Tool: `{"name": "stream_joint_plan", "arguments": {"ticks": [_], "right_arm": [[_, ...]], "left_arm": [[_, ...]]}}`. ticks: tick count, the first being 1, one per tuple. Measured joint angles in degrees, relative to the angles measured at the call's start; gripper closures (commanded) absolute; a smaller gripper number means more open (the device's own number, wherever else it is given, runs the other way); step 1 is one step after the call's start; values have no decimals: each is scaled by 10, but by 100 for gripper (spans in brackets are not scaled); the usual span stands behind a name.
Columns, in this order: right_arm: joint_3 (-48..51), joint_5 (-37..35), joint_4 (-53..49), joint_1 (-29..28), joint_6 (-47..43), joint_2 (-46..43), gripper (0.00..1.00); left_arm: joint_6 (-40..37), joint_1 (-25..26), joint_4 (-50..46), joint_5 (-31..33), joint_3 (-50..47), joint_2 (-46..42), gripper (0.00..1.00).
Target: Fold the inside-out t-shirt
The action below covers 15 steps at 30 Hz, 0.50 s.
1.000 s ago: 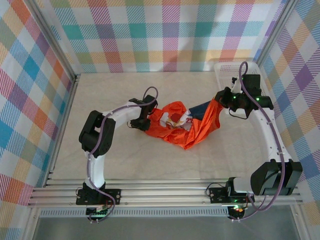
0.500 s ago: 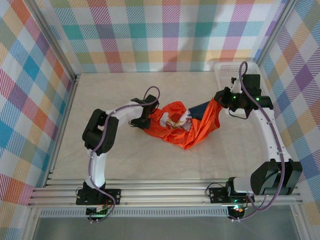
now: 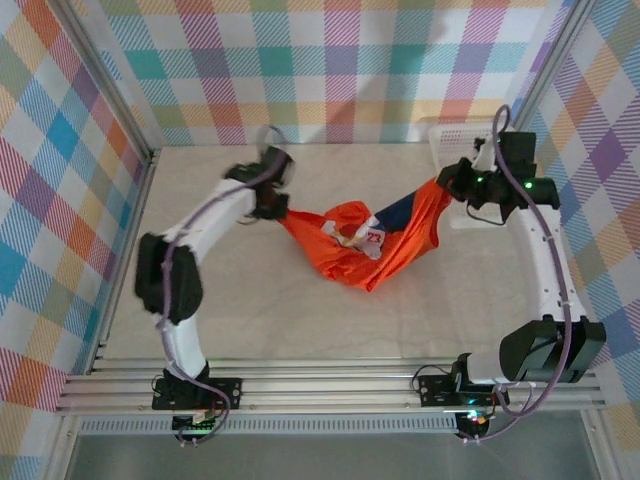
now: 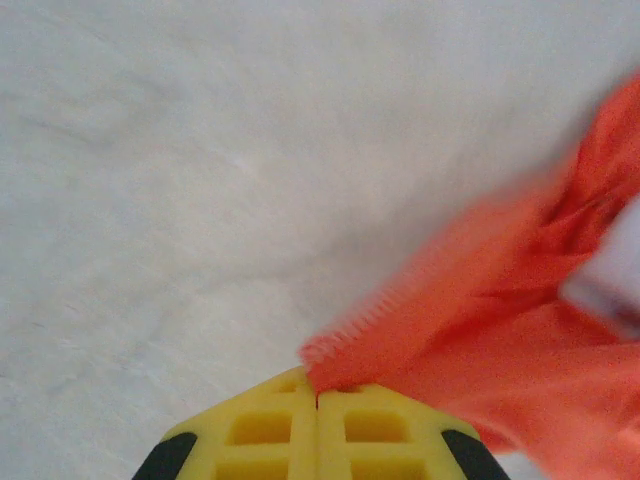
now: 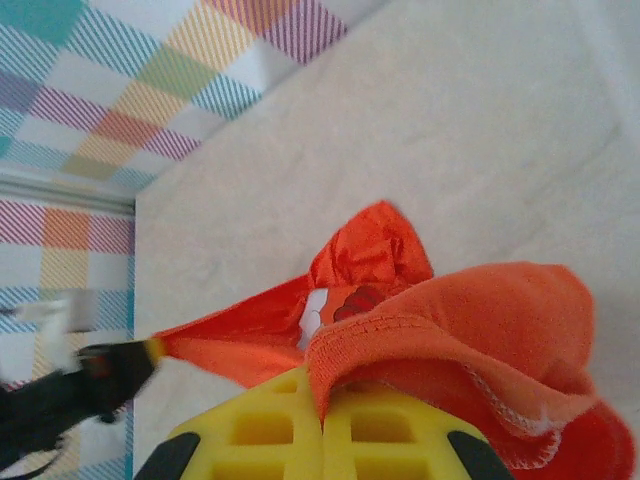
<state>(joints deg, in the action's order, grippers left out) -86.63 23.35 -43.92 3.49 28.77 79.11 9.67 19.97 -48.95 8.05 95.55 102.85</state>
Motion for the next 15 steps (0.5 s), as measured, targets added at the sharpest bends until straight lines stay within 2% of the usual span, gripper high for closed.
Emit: {"name": "stream_joint_plan", "arguments": {"ticks": [5, 7, 11, 15], "right_arm": [[-48, 16, -10, 43, -6, -2, 100], [-49, 23, -16, 50, -6, -2, 100], [-49, 37, -25, 51, -5, -2, 100], [-49, 65, -25, 51, 3, -10, 100]], "left_arm": [[62, -215, 64, -146, -13, -176, 100], [87, -261, 86, -189, -25, -225, 100], [118, -280, 103, -262, -35, -268, 100], [136, -280, 99, -302, -35, -268, 100]]}}
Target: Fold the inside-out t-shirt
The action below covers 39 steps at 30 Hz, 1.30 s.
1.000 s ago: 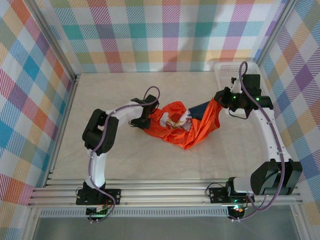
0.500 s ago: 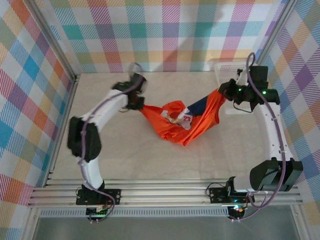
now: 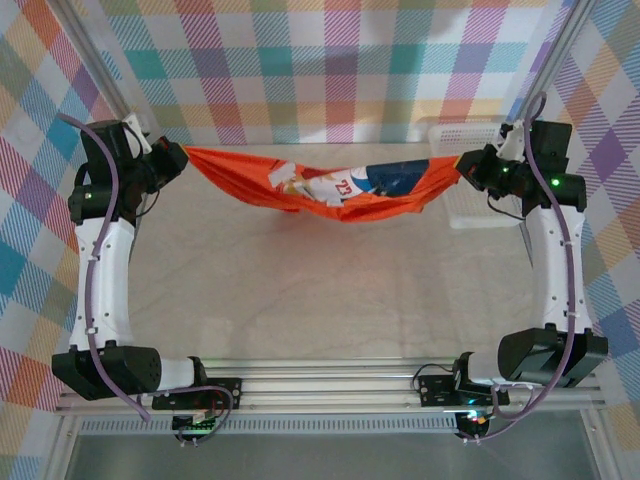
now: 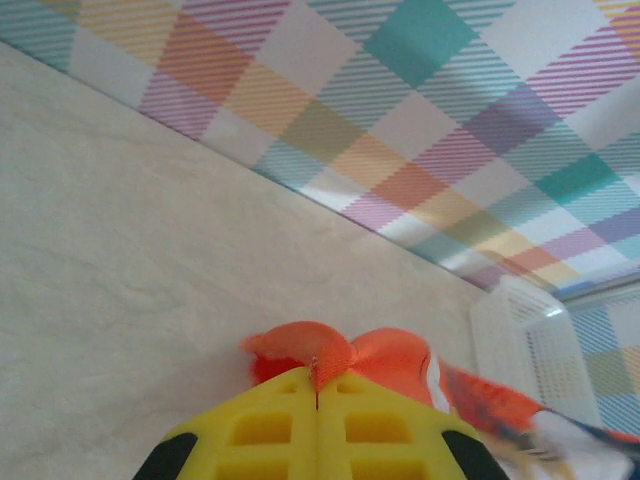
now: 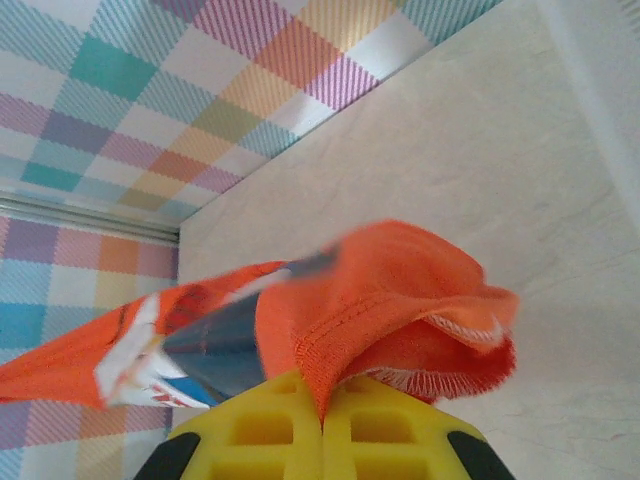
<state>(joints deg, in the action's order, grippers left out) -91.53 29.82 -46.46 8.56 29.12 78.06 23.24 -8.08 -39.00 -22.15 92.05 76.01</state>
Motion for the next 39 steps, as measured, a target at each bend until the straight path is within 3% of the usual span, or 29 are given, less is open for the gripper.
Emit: {"name": "stream_joint_plan", "arguments": {"ticks": [13, 17, 21, 24, 27, 30, 35, 39], "right_arm": [[3, 67, -10, 0, 26, -86, 100], [83, 66, 40, -2, 32, -73, 100], [183, 37, 90, -25, 32, 11, 100], [219, 9, 110, -51, 30, 100, 88], [221, -24, 111, -71, 22, 159, 51], [207, -61, 103, -82, 5, 170, 30], [211, -132, 90, -119, -15, 117, 27], [287, -155, 101, -187, -12, 47, 35]], "left_arm": [[12, -1, -48, 16, 95, -27, 100], [11, -1, -45, 38, 86, 18, 100], [12, 6, -24, 61, 13, 116, 100], [12, 25, -19, 92, -32, 221, 99], [10, 63, -33, 124, -41, 292, 65], [1, 106, -67, 172, -14, 326, 51], [-27, 197, -94, 291, 9, 294, 49], [-52, 311, -67, 288, -19, 234, 49]]}}
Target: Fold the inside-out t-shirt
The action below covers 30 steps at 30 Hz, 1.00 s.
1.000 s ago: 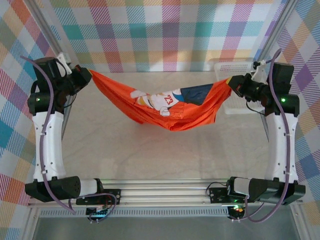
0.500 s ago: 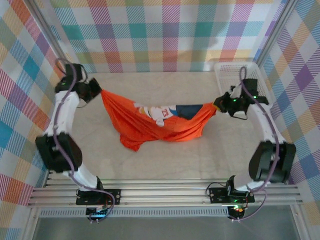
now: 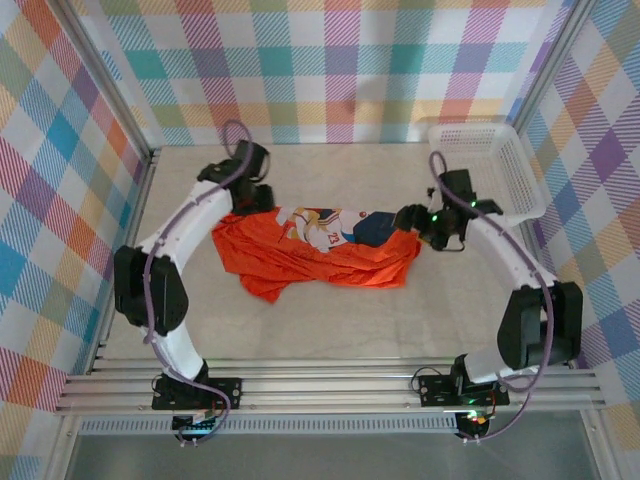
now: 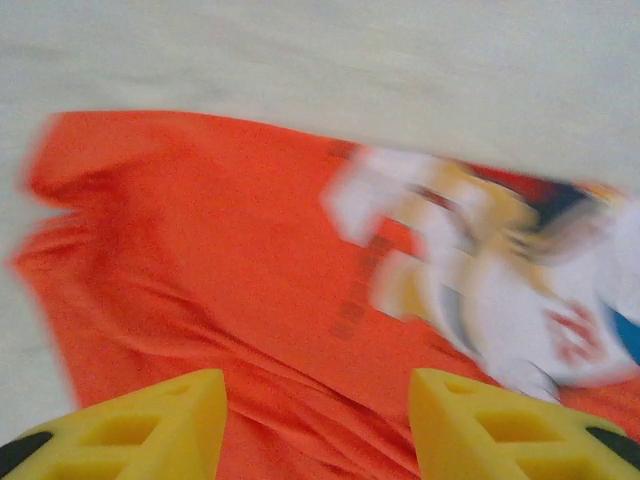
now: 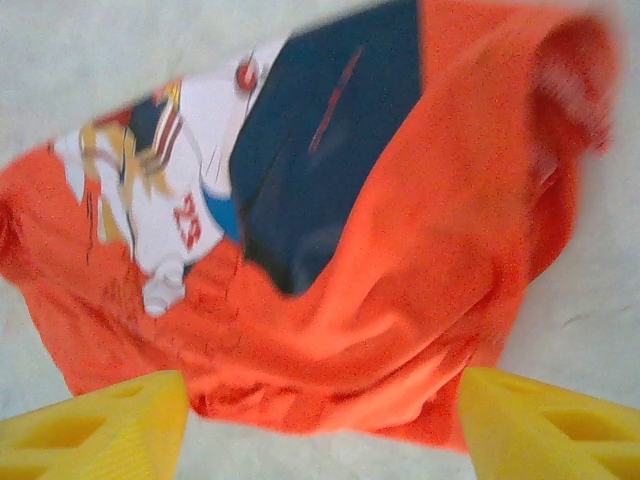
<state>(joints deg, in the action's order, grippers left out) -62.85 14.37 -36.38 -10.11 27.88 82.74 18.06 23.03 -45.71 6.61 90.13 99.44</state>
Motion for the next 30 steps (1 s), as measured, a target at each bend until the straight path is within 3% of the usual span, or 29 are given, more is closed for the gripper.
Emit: {"name": "stream_joint_plan", "arguments": {"ticks": [5, 8, 13, 19, 21, 23, 24, 25, 30], "right_arm": [[118, -7, 12, -16, 14, -25, 37], [151, -16, 10, -15, 17, -29, 38], [163, -17, 18, -15, 17, -53, 37], [167, -4, 41, -15, 18, -60, 38], [174, 3, 48, -15, 19, -59, 38], [183, 9, 55, -15, 22, -57, 39], [187, 12, 61, -15, 24, -54, 40], [191, 13, 67, -16, 28, -50, 41], [198, 17, 109, -29, 47, 4, 42]], "left_arm": [[-42, 135, 58, -91, -42, 5, 47], [-73, 179, 74, -120, -44, 56, 47], [-103, 198, 82, -135, -40, 137, 38], [-110, 202, 83, -130, 14, 210, 39], [-114, 202, 83, -129, 40, 229, 52], [-117, 203, 79, -127, 65, 244, 84], [-118, 203, 74, -125, 80, 251, 95], [-119, 203, 67, -125, 93, 257, 100], [-126, 203, 34, -108, 144, 264, 100]]}}
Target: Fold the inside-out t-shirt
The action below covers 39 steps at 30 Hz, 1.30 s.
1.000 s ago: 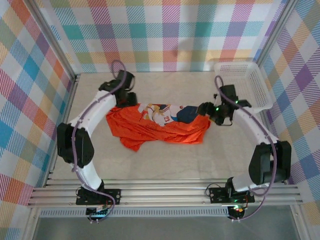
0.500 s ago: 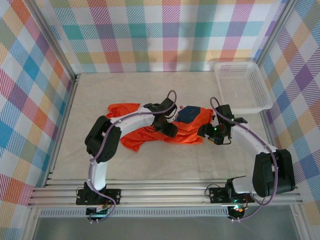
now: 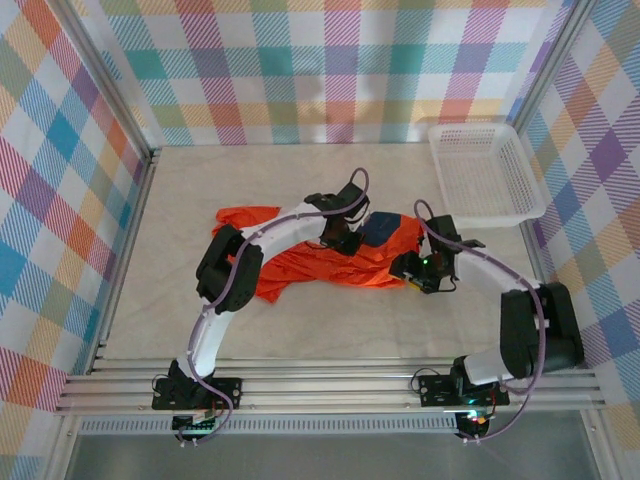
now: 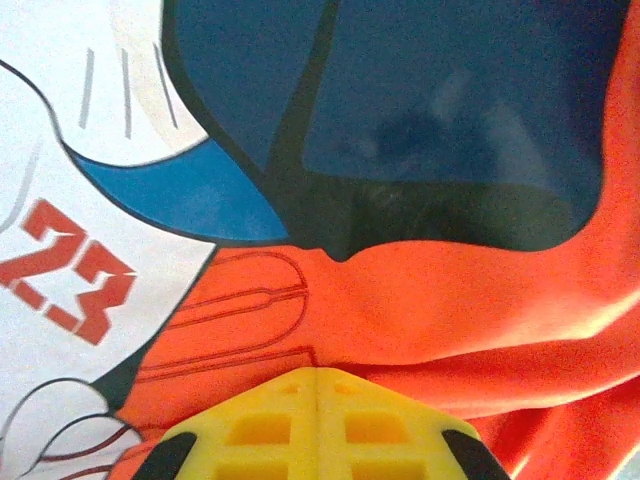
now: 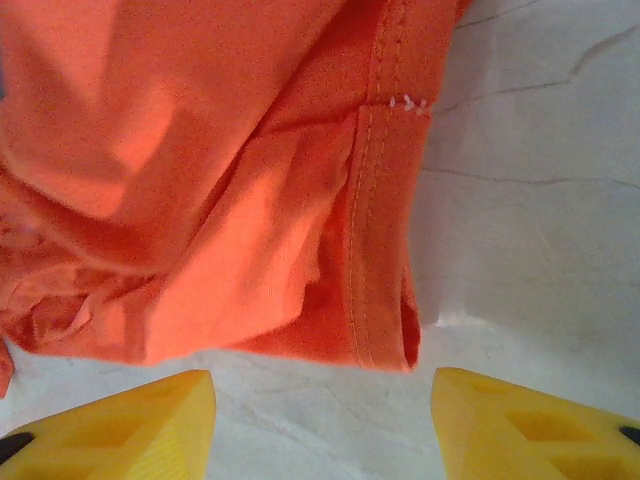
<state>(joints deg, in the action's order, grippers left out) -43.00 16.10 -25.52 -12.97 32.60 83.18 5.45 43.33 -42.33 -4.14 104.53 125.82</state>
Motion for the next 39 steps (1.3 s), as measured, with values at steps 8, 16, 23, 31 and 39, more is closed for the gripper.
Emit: {"name": "stream_joint_plan", "arguments": {"ticks": [8, 16, 23, 31, 39], "right_arm": [[-71, -18, 40, -49, 31, 113, 79], [-49, -33, 59, -56, 38, 98, 100], [75, -48, 50, -56, 30, -36, 100], [92, -49, 67, -56, 30, -35, 100], [90, -50, 68, -56, 30, -31, 100]], "left_arm": [[0, -1, -33, 12, 11, -39, 94], [6, -1, -45, -15, 9, -67, 58], [-9, 9, -44, -68, -32, -64, 56], [-40, 33, -42, -115, -43, -43, 55], [-73, 52, -48, -116, -56, -39, 49]]}}
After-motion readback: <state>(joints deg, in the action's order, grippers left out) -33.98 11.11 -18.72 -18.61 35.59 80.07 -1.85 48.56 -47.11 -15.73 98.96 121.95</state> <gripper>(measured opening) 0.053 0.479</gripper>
